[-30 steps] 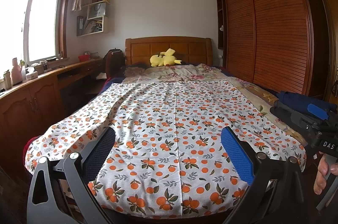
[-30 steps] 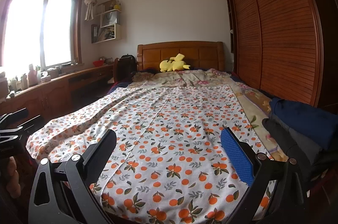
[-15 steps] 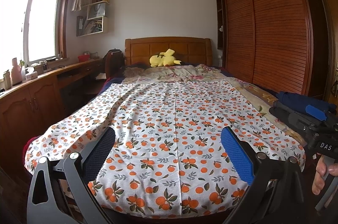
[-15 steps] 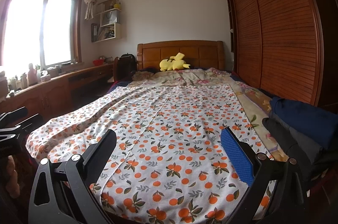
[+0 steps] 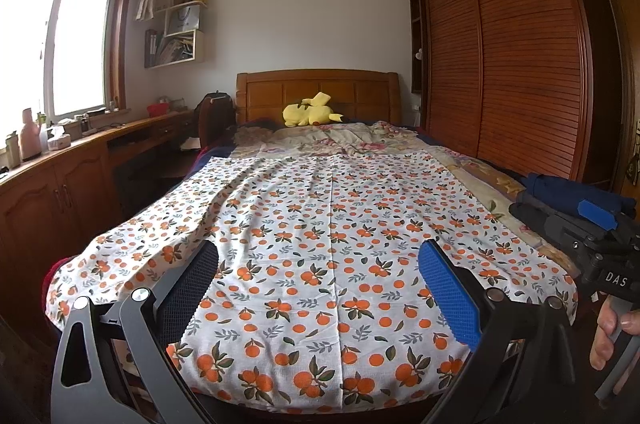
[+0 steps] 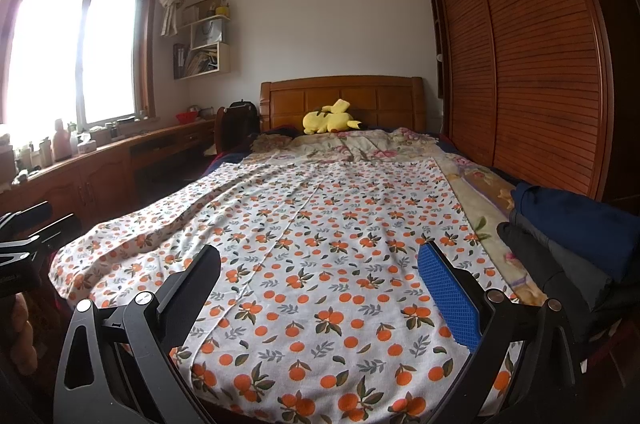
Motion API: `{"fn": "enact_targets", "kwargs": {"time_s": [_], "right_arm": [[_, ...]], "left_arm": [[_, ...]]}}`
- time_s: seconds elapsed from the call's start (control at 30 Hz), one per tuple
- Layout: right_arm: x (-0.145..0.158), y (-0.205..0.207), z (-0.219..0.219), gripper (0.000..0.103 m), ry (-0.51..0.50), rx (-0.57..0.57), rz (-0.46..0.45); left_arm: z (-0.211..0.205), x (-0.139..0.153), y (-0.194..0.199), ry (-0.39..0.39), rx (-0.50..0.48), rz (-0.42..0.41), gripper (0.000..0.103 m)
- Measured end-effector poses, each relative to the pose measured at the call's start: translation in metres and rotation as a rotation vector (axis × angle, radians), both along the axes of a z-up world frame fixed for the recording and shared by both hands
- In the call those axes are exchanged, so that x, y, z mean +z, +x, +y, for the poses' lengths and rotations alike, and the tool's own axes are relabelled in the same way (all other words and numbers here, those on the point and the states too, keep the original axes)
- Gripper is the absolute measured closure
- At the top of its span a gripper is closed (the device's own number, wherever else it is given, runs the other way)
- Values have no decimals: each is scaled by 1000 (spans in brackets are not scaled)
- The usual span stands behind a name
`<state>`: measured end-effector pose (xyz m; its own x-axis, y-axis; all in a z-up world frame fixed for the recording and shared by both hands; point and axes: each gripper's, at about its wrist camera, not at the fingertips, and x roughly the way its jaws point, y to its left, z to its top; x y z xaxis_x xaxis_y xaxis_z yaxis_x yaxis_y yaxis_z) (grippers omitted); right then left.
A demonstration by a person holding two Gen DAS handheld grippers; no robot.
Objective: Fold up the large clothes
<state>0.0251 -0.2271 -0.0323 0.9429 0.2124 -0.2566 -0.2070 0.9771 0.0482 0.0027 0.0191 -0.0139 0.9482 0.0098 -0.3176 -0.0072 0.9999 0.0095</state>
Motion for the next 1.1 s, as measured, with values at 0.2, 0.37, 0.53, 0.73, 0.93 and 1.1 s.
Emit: {"fn": "enact_targets", "kwargs": {"time_s": [0.2,0.37,0.53,0.73,0.93,1.1], "right_arm": [[0,1,0,8,2,0,2],[1,1,0,8,1,-1,2],[0,0,0,8,3,-1,2],[1,1,-1,8,1,-1,1],[1,1,0,8,1,-2,1],[1,1,-1,8,1,-1,1]], "left_arm": [[0,1,0,-2,0,-1,2],[0,0,0,-1,-1,-1,2],[0,1,0,-1,0,-1,2],[-1,1,-1,1,-1,0,2],[-2,1,0,5,4,4,2],[-2,1,0,9,0,2,2]]}}
